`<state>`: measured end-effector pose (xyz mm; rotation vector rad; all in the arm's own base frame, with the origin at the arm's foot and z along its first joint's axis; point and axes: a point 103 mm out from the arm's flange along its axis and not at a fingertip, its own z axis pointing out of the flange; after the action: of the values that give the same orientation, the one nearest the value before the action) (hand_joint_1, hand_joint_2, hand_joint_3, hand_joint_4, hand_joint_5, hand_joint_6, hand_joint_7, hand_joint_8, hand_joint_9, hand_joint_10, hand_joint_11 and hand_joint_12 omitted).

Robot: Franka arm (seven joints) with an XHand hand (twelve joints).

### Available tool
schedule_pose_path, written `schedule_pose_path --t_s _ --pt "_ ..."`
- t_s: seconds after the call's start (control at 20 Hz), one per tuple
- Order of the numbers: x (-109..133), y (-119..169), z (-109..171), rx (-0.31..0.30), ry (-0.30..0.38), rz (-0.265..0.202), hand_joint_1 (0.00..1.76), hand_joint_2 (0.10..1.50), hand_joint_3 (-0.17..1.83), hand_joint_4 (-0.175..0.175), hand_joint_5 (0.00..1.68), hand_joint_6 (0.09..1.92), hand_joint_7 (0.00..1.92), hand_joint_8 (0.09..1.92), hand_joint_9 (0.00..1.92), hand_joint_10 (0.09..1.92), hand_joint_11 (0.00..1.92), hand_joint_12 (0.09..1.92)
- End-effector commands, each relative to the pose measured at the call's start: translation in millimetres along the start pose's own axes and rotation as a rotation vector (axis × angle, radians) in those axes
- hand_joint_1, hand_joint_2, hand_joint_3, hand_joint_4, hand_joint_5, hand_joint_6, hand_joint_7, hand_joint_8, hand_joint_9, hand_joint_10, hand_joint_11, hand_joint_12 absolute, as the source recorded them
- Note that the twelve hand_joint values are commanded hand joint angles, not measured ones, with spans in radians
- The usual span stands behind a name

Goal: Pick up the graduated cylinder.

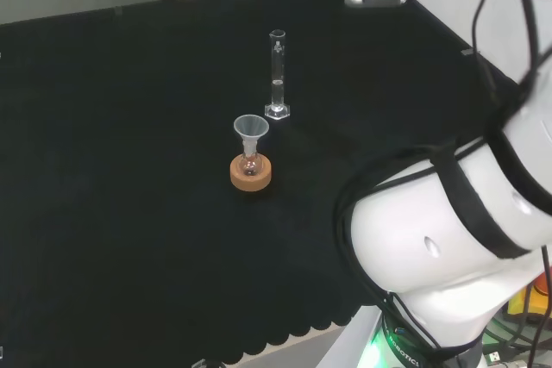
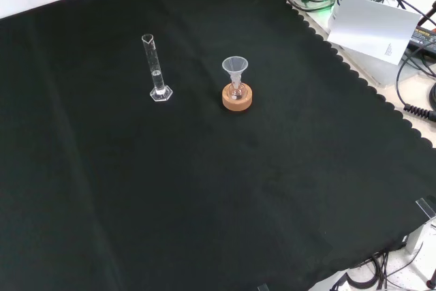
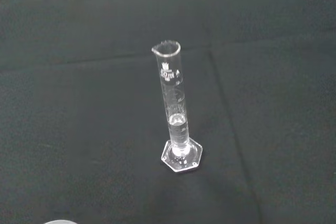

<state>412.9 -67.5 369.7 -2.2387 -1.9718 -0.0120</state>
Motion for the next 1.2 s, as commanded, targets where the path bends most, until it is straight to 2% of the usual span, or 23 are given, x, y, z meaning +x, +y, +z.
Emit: schedule_pose_path --t_s 0.05,0.45,0.6,0.85,1.2 --pt "-14.7 79.7 48.1 -0.018 0.084 -0.028 0.38 1.25 -0.08 -0.03 0.33 0.09 0.13 0.58 0.31 0.65 0.13 1.37" --pt "-10.6 95.7 75.5 -0.018 0.122 -0.056 0.53 1.19 -0.13 -0.03 0.34 0.09 0.16 0.6 0.36 0.66 0.18 1.37" --pt "-13.4 96.7 80.3 -0.029 0.14 -0.053 0.54 1.19 -0.16 -0.04 0.43 0.09 0.26 0.64 0.46 0.64 0.21 1.36" --pt "-22.3 95.4 89.3 -0.045 0.228 -0.054 0.57 1.17 -0.17 -0.045 0.46 0.09 0.31 0.65 0.51 0.62 0.24 1.35" --pt "-31.1 94.1 112.7 -0.002 0.266 -0.078 0.62 1.14 -0.17 -0.045 0.44 0.09 0.27 0.64 0.5 0.61 0.27 1.35"
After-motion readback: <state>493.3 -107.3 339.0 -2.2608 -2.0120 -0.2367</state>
